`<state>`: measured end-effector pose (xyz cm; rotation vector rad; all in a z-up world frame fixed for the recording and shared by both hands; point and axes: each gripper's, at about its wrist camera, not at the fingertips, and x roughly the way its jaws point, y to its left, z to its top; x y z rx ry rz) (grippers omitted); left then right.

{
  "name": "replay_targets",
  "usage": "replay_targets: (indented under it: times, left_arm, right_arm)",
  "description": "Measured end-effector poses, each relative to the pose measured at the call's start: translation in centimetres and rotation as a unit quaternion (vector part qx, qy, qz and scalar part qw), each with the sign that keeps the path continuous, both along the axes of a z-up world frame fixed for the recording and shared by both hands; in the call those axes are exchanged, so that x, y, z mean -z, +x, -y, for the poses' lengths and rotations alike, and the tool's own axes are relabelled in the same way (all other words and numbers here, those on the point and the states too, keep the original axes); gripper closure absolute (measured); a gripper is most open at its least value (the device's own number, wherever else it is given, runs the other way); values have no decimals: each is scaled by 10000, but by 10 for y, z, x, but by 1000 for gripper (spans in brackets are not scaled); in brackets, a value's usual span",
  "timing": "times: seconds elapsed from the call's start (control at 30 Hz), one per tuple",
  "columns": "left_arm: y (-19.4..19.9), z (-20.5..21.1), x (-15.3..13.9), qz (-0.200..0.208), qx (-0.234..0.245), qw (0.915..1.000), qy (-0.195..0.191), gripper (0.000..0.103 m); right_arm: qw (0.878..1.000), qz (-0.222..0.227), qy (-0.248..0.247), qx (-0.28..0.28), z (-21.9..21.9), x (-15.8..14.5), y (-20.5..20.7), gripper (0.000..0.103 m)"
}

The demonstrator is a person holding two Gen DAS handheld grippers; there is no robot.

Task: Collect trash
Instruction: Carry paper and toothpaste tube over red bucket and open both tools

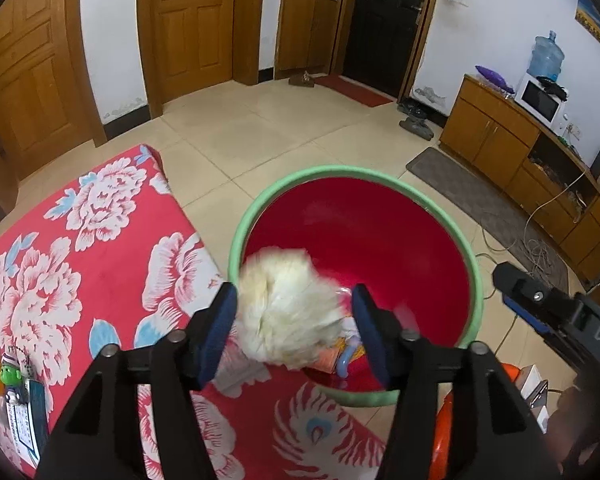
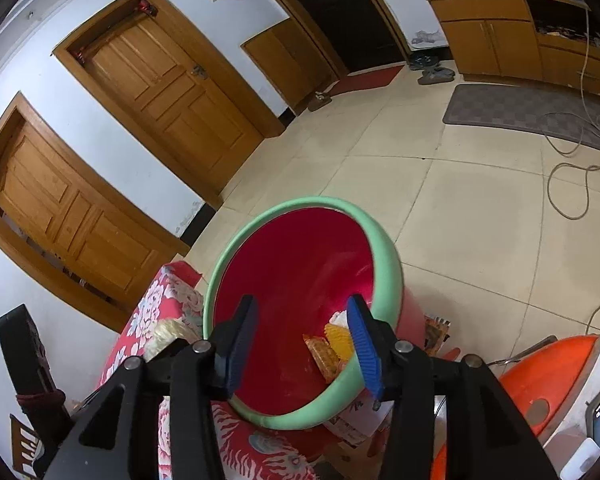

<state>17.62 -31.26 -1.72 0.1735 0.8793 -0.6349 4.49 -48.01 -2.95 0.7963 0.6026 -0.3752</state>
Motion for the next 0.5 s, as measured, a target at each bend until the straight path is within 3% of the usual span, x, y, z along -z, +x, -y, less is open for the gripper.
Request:
replay_targets:
  times: [0.27, 0.5]
  left_arm:
    - [-10, -10, -4, 21, -199, 9996, -196, 34]
    - [-18, -45, -9, -123, -595, 9974, -399, 34]
  right_arm:
    - [9999, 5, 122, -92, 1, 5, -5, 52]
    - [9990, -35, -34, -447, -11, -9, -9, 42]
